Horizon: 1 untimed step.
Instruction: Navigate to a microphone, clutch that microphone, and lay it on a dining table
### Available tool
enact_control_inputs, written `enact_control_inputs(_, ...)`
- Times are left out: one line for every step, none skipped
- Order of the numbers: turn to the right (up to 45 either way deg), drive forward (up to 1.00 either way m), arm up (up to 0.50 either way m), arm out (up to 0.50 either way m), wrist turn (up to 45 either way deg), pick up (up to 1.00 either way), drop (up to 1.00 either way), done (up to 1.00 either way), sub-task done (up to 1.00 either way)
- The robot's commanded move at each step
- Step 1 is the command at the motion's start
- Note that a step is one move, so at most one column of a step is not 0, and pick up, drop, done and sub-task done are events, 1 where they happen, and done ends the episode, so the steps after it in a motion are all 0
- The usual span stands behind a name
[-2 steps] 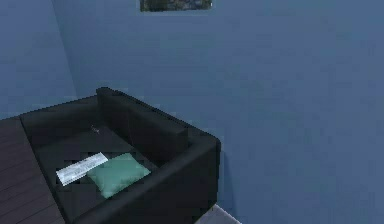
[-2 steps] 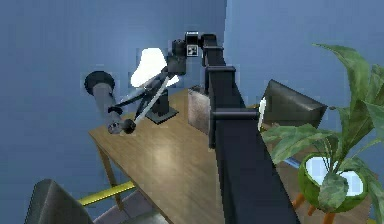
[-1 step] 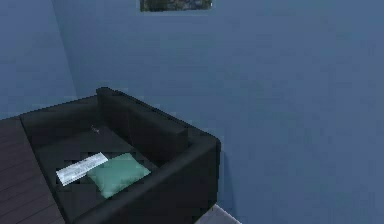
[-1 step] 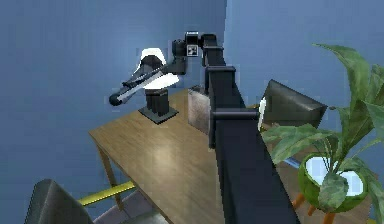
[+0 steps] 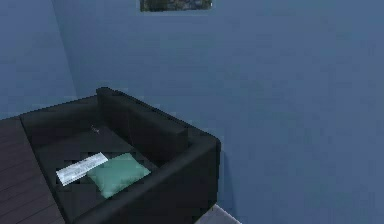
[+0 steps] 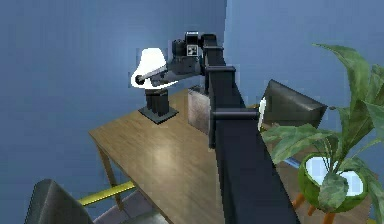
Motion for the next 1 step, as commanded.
enact_control_inputs(0.0,0.00,0.00,0.00,45.0,0.00,0.00,0.00,0.00)
